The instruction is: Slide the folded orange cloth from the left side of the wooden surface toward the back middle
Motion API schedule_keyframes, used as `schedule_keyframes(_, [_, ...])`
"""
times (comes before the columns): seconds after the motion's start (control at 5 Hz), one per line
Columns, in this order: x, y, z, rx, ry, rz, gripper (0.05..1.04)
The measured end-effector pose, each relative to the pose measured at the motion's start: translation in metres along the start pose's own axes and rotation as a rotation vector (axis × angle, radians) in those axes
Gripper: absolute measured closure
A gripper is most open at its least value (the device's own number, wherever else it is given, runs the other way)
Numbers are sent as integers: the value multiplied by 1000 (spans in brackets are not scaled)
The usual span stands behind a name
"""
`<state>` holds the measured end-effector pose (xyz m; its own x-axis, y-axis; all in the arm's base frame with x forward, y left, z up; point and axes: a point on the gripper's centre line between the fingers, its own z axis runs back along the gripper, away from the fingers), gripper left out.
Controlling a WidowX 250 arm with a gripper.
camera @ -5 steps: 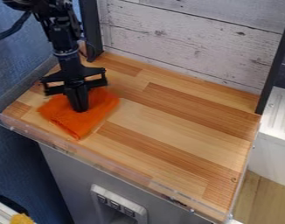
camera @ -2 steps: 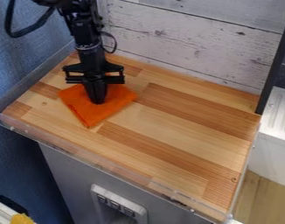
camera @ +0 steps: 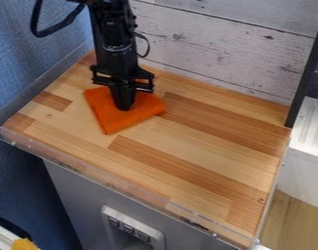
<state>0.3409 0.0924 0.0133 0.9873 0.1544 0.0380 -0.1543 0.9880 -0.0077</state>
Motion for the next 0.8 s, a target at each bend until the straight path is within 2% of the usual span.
schedule_keyframes(0.4, [10, -15, -1, 13, 29, -121, 1009])
schedule_keyframes(0.6, [10, -22, 6, 11, 55, -160, 867])
schedule_keyframes(0.8, [8, -23, 8, 9, 78, -180, 620])
